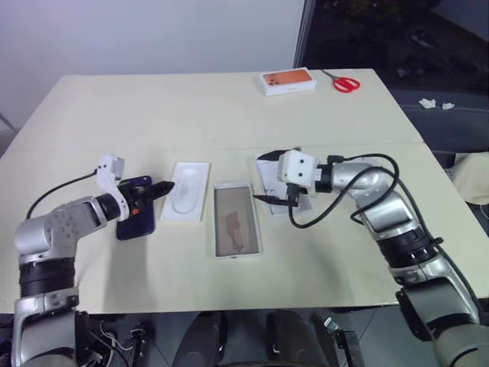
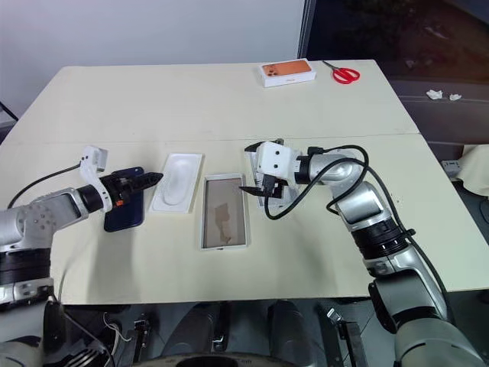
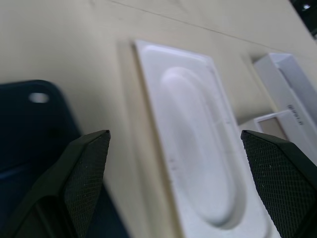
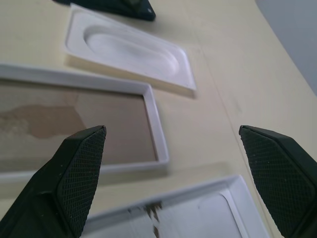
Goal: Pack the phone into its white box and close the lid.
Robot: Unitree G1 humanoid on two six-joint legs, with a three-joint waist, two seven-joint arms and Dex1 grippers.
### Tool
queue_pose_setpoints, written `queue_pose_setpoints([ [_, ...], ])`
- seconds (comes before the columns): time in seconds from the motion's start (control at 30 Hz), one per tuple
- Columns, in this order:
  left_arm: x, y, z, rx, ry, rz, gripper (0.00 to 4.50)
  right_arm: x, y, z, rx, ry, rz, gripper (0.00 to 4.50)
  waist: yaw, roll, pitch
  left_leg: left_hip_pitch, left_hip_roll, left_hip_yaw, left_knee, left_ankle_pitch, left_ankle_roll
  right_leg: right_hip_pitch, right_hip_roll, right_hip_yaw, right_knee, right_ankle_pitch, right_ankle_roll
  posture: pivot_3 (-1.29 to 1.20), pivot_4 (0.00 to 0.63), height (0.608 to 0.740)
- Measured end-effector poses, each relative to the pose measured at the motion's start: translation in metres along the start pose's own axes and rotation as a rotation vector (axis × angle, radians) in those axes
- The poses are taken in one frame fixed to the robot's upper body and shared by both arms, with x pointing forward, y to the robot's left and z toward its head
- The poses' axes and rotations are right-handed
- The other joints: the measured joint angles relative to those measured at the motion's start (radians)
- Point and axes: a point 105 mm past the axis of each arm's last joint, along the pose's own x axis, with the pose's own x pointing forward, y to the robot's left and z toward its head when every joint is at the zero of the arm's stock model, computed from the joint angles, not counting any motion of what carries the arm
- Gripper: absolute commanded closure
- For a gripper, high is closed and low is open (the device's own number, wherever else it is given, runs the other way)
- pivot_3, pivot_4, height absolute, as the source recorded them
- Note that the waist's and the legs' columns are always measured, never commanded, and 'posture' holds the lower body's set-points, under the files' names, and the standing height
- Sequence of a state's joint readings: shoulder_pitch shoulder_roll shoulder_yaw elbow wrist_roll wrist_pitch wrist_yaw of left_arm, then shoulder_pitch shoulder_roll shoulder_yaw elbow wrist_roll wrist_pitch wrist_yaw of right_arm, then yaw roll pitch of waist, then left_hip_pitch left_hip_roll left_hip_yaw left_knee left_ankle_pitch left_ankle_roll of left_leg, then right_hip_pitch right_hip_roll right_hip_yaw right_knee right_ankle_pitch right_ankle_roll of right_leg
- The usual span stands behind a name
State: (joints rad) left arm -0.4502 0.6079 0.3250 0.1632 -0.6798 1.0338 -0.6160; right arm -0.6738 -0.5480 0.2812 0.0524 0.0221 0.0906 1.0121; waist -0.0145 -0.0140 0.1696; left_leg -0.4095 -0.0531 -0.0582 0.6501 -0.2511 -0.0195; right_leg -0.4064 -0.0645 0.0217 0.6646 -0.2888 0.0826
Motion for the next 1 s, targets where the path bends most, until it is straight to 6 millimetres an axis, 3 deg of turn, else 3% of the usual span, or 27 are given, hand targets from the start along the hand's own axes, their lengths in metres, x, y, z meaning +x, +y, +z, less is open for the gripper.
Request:
queue_pose_setpoints([
  [0.53, 0.022, -0.003, -0.003, -0.160, 0.047, -0.050, 0.06, -0.002, 0.006, -0.005, 0.049, -0.003, 0.004, 0.01, 0.000, 0.000, 0.000, 0.001, 0.000, -0.001, 0.000, 0.001, -0.001, 0.000, 0.000, 0.000, 0.001, 0.000, 0.000, 0.00, 0.150, 0.740],
  [0.6, 0.023, -0.002, -0.004, -0.173, 0.044, -0.048, 0.85, -0.002, 0.005, -0.006, 0.057, -0.002, 0.002, 0.00, 0.001, 0.000, -0.001, 0.001, 0.000, -0.001, 0.000, 0.001, -0.001, 0.000, 0.000, 0.000, 0.000, 0.000, 0.000, 0.00, 0.150, 0.740],
  [0.83, 0.026, 0.000, -0.019, -0.242, 0.084, -0.041, 4.47, -0.003, 0.008, -0.005, 0.061, -0.008, 0.004, 0.00, 0.001, 0.000, 0.000, 0.001, 0.000, -0.001, 0.000, 0.001, -0.001, 0.000, 0.000, 0.000, 0.000, 0.000, 0.000, 0.00, 0.150, 0.740],
  [1.0, 0.024, 0.000, -0.016, -0.271, 0.060, -0.047, 4.47, -0.005, 0.009, -0.005, 0.061, -0.005, 0.003, 0.00, 0.001, 0.000, -0.001, 0.001, 0.000, -0.001, 0.000, 0.000, -0.001, 0.000, 0.000, 0.000, 0.000, 0.000, 0.000, 0.00, 0.150, 0.740],
])
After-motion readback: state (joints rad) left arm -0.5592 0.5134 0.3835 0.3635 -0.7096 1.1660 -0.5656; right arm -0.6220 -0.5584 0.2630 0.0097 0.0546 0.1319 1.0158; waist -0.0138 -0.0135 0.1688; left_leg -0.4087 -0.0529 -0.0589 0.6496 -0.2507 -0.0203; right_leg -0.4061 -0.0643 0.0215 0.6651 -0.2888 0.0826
